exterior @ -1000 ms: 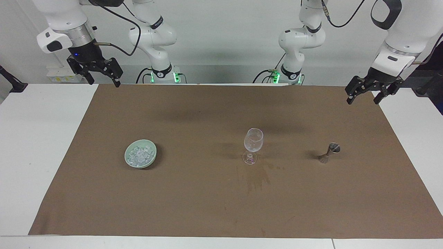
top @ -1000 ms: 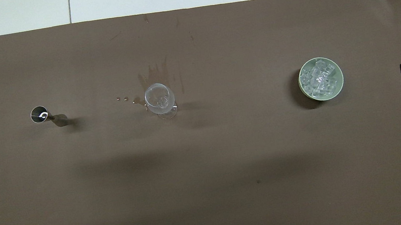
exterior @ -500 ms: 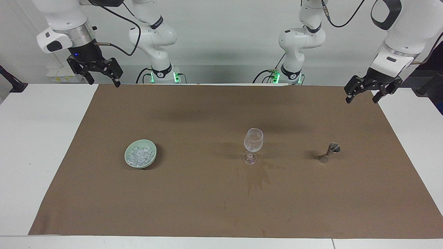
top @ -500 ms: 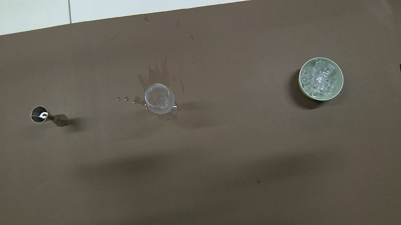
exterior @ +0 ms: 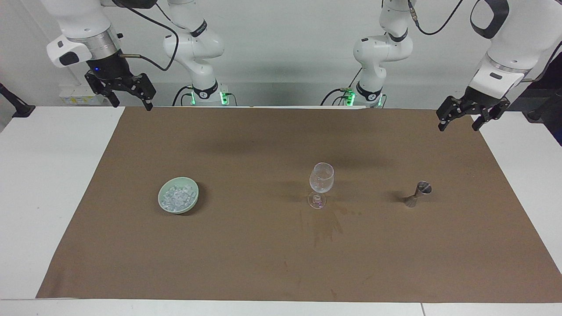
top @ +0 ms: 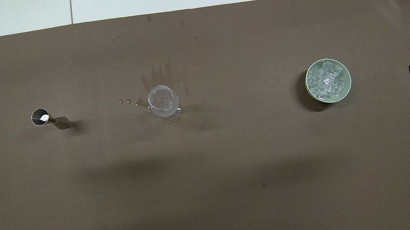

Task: Pour wine and add ice with both arms

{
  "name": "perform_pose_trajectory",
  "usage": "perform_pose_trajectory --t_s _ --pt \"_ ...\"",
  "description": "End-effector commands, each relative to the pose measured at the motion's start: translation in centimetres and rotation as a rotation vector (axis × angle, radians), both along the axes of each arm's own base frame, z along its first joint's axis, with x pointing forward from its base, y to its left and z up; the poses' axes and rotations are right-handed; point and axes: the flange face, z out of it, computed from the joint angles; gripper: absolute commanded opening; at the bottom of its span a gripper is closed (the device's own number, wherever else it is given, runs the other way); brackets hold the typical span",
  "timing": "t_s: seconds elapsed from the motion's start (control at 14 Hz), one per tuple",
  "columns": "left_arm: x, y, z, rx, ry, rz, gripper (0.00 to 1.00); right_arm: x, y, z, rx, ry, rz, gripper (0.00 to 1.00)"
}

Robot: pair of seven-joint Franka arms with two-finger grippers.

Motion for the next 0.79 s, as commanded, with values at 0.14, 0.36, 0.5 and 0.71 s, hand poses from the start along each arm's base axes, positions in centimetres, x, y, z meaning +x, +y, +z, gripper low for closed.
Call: perform_pose_trajectory --t_s 0.14,0.36,0.5,0.71 --pt "0.2 -0.2 -0.5 0.007 0.023 -0.014 1.00 -0.3 -0.2 0.2 0.023 -0.010 -0.003 1.00" --pt "-0.1 0.1 -0.4 0.009 0.039 -0.058 1.00 -0.3 -0.2 0.2 0.023 -0.010 -0.003 1.00" --pt "-0.6 0.9 -0.4 -0.020 0.051 -0.097 1.00 -0.3 -0.1 0.2 0.023 -0.010 -0.002 1.00" --pt "-1.1 3.8 -0.7 -0.099 0.078 -0.220 1.00 -0.3 -0.1 0.2 0.023 -0.010 -0.002 1.00"
